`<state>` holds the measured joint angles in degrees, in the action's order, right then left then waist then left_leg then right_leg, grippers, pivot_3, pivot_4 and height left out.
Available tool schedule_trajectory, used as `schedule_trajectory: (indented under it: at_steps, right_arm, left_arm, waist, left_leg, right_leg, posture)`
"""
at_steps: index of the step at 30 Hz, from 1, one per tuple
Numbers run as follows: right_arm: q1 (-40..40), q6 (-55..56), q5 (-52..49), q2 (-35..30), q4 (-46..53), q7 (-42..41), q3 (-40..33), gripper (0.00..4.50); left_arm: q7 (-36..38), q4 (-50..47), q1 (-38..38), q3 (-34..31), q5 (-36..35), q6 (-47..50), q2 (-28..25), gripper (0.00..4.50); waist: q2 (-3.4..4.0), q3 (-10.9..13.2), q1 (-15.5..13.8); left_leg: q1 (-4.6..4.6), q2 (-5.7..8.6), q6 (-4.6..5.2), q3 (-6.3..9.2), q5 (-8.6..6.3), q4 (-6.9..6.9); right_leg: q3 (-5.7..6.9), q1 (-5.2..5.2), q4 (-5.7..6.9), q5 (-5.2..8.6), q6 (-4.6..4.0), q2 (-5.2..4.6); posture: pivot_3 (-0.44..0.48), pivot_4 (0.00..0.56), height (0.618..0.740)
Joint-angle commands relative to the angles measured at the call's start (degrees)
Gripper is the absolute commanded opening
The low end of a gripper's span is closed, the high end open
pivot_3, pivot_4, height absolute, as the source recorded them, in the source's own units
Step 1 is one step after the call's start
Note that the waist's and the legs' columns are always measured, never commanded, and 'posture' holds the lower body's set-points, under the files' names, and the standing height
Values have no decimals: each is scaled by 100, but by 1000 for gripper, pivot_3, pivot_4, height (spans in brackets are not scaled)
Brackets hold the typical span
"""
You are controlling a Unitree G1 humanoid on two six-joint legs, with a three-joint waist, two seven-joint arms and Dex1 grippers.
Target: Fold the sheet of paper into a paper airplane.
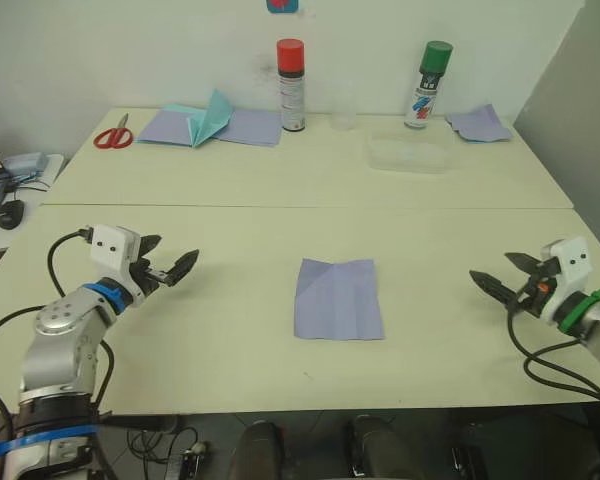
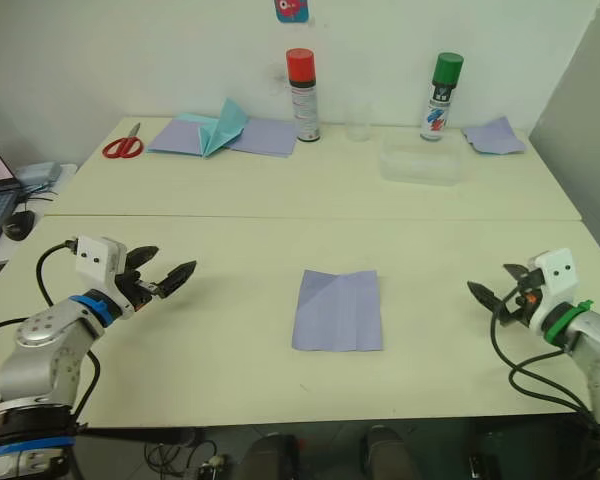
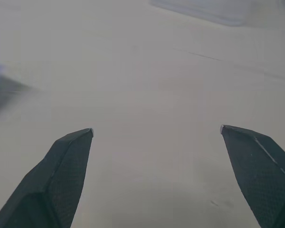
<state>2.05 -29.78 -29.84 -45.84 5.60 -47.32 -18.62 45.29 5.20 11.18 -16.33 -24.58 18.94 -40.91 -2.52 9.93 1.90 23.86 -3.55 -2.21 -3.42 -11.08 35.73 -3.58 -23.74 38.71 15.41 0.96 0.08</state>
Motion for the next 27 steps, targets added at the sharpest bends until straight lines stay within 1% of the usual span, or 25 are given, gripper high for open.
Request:
schedule_trajectory:
  at_steps: [1,4,5,7,8,11,13,14,17,19,21,27]
  right_arm:
    - [-72,-814,-836,-591,698,-790,-299,4500]
    - [141,-1303,-1273,-995,980,-1036,-384,4500]
    - [276,-1387,-1343,-1033,999,-1016,-349,4500]
    - [472,-1512,-1398,-1015,1038,-895,-254,4500]
    - [559,-1541,-1380,-954,1136,-796,-146,4500]
    - [604,-1460,-1228,-744,1450,-661,210,4500]
    - [554,-1377,-1134,-632,1505,-642,326,4500]
    - [535,-1324,-1073,-573,1483,-619,373,4500]
    - [500,-1196,-892,-521,1499,-565,485,4500]
    - [500,-1192,-883,-516,1545,-590,516,4500]
    - [484,-1096,-809,-517,1555,-634,580,4500]
    - [502,-1013,-709,-378,1580,-530,688,4500]
  left_arm:
    - [956,-998,-25,82,-760,956,-632,4476]
    - [1412,-1614,292,174,-1307,1743,-1158,4476]
    - [1456,-1742,479,258,-1413,1897,-1215,4476]
    - [1476,-1900,753,415,-1502,2072,-1240,4476]
    - [1492,-2026,929,623,-1447,2097,-1208,4476]
    - [1446,-2231,1243,1418,-848,1688,-939,4476]
    - [1323,-2147,1280,1973,-226,1163,-693,4476]
    - [1236,-2070,1293,2170,-23,982,-519,4476]
    - [1188,-1895,1306,2424,286,567,-162,4476]
    - [1246,-1769,1318,2527,406,336,-5,4090]
    - [1329,-1569,1333,2639,573,113,88,3549]
    - [1302,-1108,1472,2877,973,-283,467,1512]
  waist:
    - [-1,4,-1]
    - [-2,9,-3]
    - [-1,9,-4]
    - [-2,9,-5]
    - [-2,8,-6]
    - [-2,8,-7]
    - [-1,8,-10]
    - [-1,8,-10]
    - [-2,8,-10]
    - [-2,8,-5]
    - [-1,8,-8]
    - [-1,8,-11]
  left_leg:
    - [1,0,1,3,-1,-1]
    - [3,-6,1,10,-1,1]
    - [3,-6,1,12,-1,5]
    - [1,-4,2,14,0,9]
    - [1,-2,2,13,0,11]
    - [2,7,2,10,-1,10]
    - [6,10,10,8,-7,8]
    - [7,12,13,7,-12,8]
    - [30,12,20,7,-22,14]
    - [54,10,21,8,-23,20]
    - [54,10,21,8,-23,23]
    - [52,8,22,7,-22,36]
  right_leg:
    - [-1,-2,-1,0,0,-3]
    - [1,-9,-1,4,-6,-12]
    - [2,-9,1,19,-32,-12]
    - [4,-8,0,21,-35,-11]
    - [6,-8,0,21,-34,-8]
    - [2,-6,-5,20,-31,0]
    - [-1,-5,-10,0,2,2]
    - [-3,-5,-11,0,3,2]
    - [-3,-19,-15,0,3,5]
    - [-4,-41,-12,-1,4,12]
    - [-2,-40,-11,-1,4,20]
    - [2,-37,-1,-1,5,33]
  posture:
    - [0,150,740]
    - [0,150,740]
    - [0,150,740]
    - [0,150,740]
    - [0,150,740]
    - [0,150,740]
    - [0,150,740]
    - [0,150,740]
    - [0,150,740]
    - [0,150,740]
    - [0,150,740]
    - [0,150,740]
